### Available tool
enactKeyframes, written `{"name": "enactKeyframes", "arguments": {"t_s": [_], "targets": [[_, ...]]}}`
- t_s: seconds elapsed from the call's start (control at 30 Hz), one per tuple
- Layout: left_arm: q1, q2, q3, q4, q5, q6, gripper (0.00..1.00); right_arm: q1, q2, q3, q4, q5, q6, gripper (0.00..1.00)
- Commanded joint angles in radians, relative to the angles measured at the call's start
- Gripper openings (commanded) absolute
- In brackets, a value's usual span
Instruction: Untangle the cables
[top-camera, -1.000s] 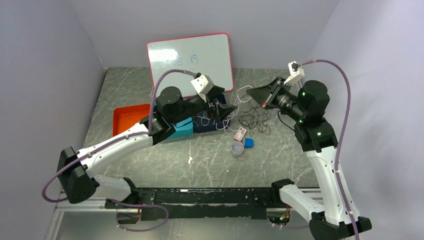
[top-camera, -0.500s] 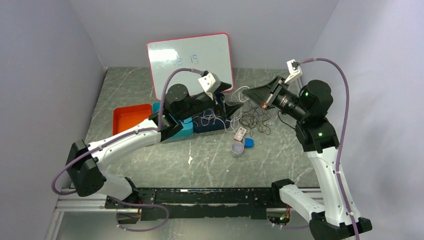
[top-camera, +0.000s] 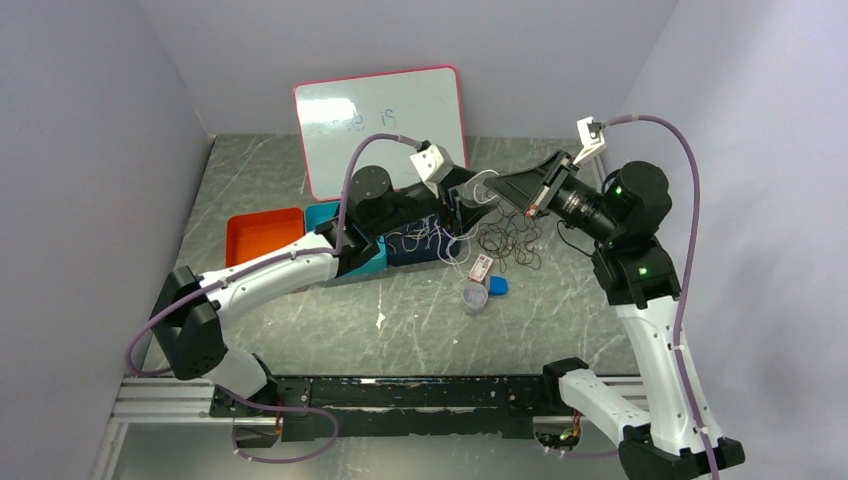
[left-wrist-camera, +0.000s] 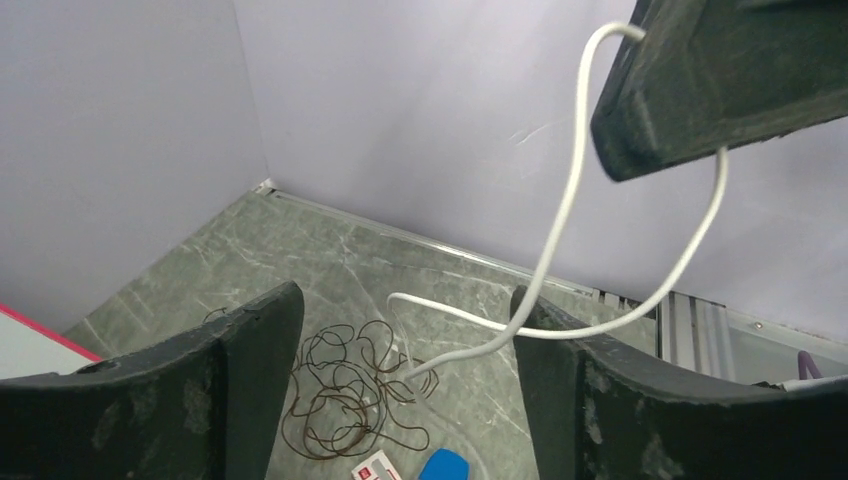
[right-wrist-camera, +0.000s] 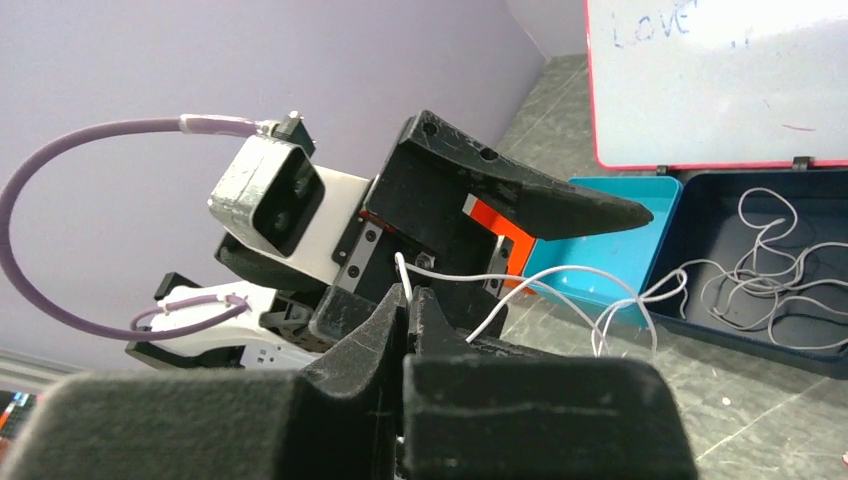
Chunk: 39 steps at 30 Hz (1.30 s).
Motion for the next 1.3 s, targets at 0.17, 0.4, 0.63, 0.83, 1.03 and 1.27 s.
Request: {"name": "enactKeyframes", "arguments": {"t_s": [0.17,0.4,0.63,0.83,1.03,1.27], "targets": [[-0.009,0.017,-0.024,0.048,0.040,-0.029,0.58,-0.002,-0.034,0.041,0.059,-0.003,0.039,0.00],[-0.008,0.019,-0.104,0.075,0.049,-0.070,0.50,-0.003,-0.041,0.063,0.065,0.017,0.041,0.00],[-0.010,0.035,-0.215,0.131,0.095,-0.140,0.43,-0.002,-0.045,0.071,0.092,0.022,0.057,0.00],[-0.014,0.029,-0.320,0.167,0.098,-0.170,0.39,-0.003,-0.050,0.089,0.070,0.051,0.035,0.00],[-0.016,-0.003,-0.420,0.169,0.088,-0.185,0.35,-0.003,-0.064,0.119,0.047,0.116,0.000,0.00],[-0.019,-0.041,-0.550,0.211,0.067,-0.222,0.32,-0.003,-0.055,0.196,0.026,0.182,-0.052,0.00]]}}
